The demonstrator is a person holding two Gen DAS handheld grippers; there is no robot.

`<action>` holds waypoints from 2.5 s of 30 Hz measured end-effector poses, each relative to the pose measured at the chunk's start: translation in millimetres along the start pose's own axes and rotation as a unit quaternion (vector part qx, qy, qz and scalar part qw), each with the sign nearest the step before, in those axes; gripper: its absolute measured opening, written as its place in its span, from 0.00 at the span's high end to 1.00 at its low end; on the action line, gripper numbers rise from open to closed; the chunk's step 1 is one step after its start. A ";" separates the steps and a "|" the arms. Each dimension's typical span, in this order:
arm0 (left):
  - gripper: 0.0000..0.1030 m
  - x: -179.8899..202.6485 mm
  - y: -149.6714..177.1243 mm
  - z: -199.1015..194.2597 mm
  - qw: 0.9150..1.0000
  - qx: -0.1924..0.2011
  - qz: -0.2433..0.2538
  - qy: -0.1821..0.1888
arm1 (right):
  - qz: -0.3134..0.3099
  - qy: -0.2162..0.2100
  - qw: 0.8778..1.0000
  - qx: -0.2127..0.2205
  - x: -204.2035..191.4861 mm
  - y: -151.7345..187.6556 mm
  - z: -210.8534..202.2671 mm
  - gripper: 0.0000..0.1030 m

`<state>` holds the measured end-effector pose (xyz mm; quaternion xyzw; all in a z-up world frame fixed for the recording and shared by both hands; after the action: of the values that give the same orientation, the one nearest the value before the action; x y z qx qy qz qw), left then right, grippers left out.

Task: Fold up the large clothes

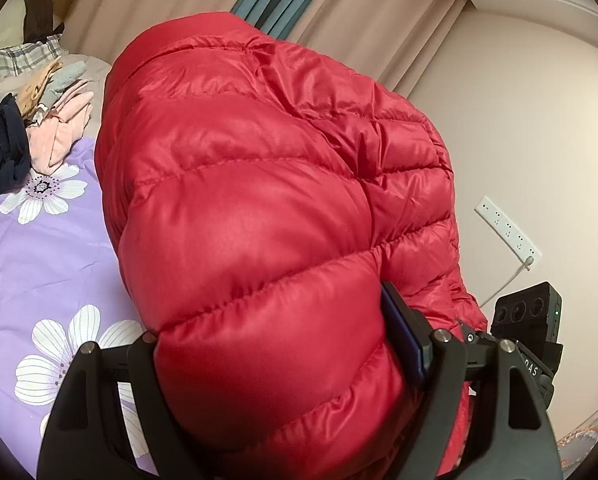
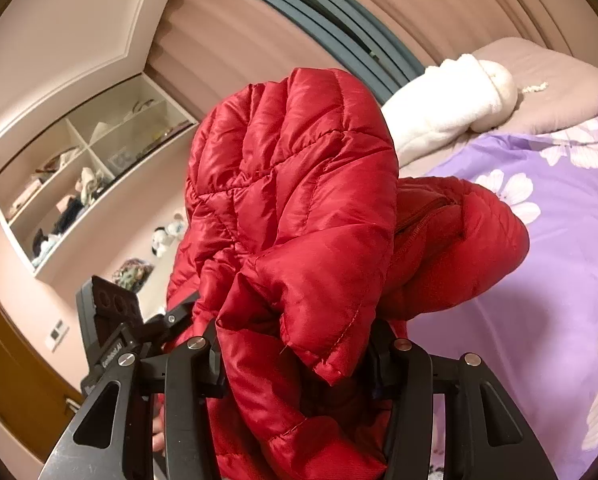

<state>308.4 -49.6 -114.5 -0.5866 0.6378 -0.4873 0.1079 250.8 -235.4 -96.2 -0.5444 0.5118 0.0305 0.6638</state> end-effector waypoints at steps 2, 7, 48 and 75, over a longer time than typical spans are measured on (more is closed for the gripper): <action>0.22 -0.8 -1.6 1.2 1.000 0.001 0.003 -0.002 | 0.001 0.000 1.000 0.000 -0.1 0.1 -0.7 0.50; 0.22 -6.6 -6.6 4.4 1.000 -0.006 0.000 -0.002 | 0.009 0.007 1.000 0.000 0.8 0.1 5.9 0.50; 0.22 -40.0 -19.3 78.7 0.998 -0.059 -0.029 -0.024 | 0.054 0.048 0.997 -0.016 51.5 3.9 56.5 0.50; 0.06 -149.5 64.4 170.5 0.979 -0.126 -0.102 -0.122 | 0.119 0.177 0.973 -0.084 199.5 67.6 138.6 0.38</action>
<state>431.2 -16.9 -313.2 -0.7125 0.6129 -0.3363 0.0596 394.5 -206.6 -301.3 -0.5302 0.6780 0.0560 0.5060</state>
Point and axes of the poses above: each gripper's, at about its wrist camera, not at the fingertips, and z roughly the way its jaws point, x to its right, y to its underside, the point moved 6 cm from there along z, roughly the way its jaws point, and after that the axes turned 9 degrees about -y, right-handed, at the moved point
